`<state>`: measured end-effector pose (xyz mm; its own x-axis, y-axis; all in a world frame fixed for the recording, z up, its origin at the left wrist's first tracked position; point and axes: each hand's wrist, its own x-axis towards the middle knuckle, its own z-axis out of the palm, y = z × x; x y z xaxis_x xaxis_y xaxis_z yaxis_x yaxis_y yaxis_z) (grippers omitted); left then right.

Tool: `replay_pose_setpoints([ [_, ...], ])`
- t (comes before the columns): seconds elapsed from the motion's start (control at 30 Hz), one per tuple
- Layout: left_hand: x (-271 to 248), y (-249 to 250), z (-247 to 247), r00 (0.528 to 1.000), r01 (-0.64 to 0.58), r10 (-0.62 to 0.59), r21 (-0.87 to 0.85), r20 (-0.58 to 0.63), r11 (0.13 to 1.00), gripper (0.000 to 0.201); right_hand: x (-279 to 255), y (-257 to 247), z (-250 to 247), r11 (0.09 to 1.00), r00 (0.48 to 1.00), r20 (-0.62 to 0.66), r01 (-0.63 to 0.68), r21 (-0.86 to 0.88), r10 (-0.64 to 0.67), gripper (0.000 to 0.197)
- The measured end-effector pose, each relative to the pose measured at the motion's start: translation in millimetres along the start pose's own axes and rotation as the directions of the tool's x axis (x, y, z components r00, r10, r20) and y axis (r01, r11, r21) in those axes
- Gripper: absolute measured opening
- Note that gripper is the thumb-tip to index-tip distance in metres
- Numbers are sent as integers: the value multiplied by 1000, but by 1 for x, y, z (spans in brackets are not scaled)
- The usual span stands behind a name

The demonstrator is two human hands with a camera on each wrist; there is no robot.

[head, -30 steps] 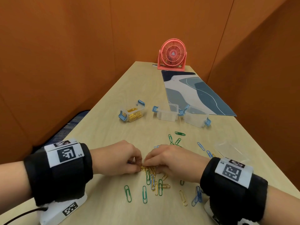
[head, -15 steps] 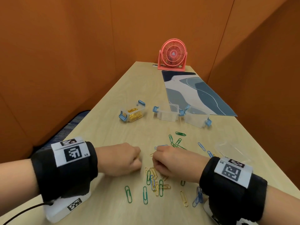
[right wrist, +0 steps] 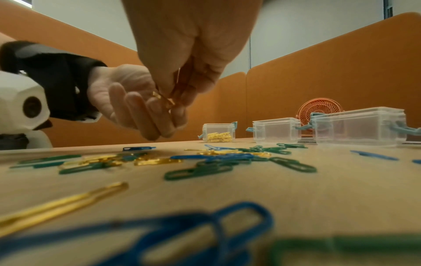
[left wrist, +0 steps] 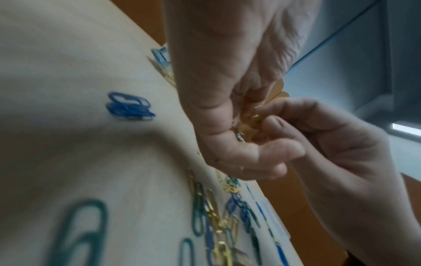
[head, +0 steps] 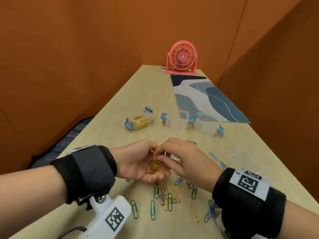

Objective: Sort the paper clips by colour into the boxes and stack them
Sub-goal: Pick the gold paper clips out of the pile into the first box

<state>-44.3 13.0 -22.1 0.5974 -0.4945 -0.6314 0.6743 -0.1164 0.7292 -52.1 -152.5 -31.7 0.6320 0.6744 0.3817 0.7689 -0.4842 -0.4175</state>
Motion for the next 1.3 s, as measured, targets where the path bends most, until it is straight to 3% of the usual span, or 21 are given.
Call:
replay_pose_setpoints([
  [0.1, 5, 5, 3, 998, 5, -2, 43, -60, 999, 35, -5, 2, -5, 998, 999, -51, -20, -64, 17, 29],
  [0.23, 4, 35, -18, 960, -64, 95, 124, -263, 990, 28, -26, 16, -20, 982, 989, -64, -141, -129, 134, 19],
  [0.3, 1, 61, -29, 887, -137, 200, 178, -415, 975, 27, -40, 24, -29, 971, 980, 1, -196, -138, 198, 16],
  [0.37, 1, 85, -37, 765, -208, 314, 246, -562, 947, 26, -50, 29, -38, 964, 966, 66, -242, -113, 250, 14],
  [0.43, 4, 103, -41, 649, -263, 393, 293, -651, 919, 28, -55, 29, -47, 950, 945, 107, -303, -82, 310, 7],
  [0.47, 7, 109, -44, 627, -266, 406, 307, -665, 914, 31, -57, 29, -51, 940, 932, 124, -336, -53, 340, 6],
  [0.63, 19, 115, -51, 672, -97, 419, 488, -611, 867, 47, -60, 23, -59, 890, 852, 296, -456, 14, 432, 43],
  [0.7, 14, 113, -51, 640, -60, 498, 608, -585, 792, 42, -61, 21, -57, 892, 822, 379, -451, -24, 426, 51],
  [0.77, -1, 106, -49, 624, 5, 594, 762, -509, 648, 31, -60, 18, -53, 895, 774, 472, -436, -87, 423, 52],
  [0.8, -11, 98, -46, 661, 28, 612, 829, -434, 558, 23, -59, 18, -51, 896, 754, 505, -432, -100, 420, 50],
  [0.83, -21, 88, -41, 739, 23, 582, 875, -340, 483, 13, -58, 19, -49, 897, 746, 522, -432, -93, 414, 46],
  [0.9, -38, 62, -31, 920, -51, 376, 914, -114, 401, 8, -57, 21, -47, 892, 751, 519, -449, -54, 409, 35],
  [0.93, -42, 48, -25, 972, -83, 234, 919, -11, 386, 14, -56, 22, -46, 888, 756, 511, -460, -32, 410, 29],
  [0.97, -45, 34, -20, 992, -101, 107, 925, 66, 367, 18, -55, 23, -45, 883, 761, 503, -468, -13, 411, 24],
  [1.0, -46, 20, -16, 993, -116, 24, 932, 115, 343, 21, -53, 24, -43, 884, 770, 490, -468, -3, 409, 19],
  [1.07, -41, -3, -12, 988, -141, -12, 945, 151, 295, 22, -50, 25, -40, 899, 800, 450, -437, -16, 397, 11],
  [1.2, -30, -18, -14, 980, -180, 133, 939, 146, 293, 17, -46, 25, -34, 930, 859, 362, -356, -86, 362, 7],
  [1.3, -28, -14, -20, 955, -181, 271, 958, 118, 221, 15, -45, 20, -34, 939, 885, 320, -341, -53, 339, 17],
])
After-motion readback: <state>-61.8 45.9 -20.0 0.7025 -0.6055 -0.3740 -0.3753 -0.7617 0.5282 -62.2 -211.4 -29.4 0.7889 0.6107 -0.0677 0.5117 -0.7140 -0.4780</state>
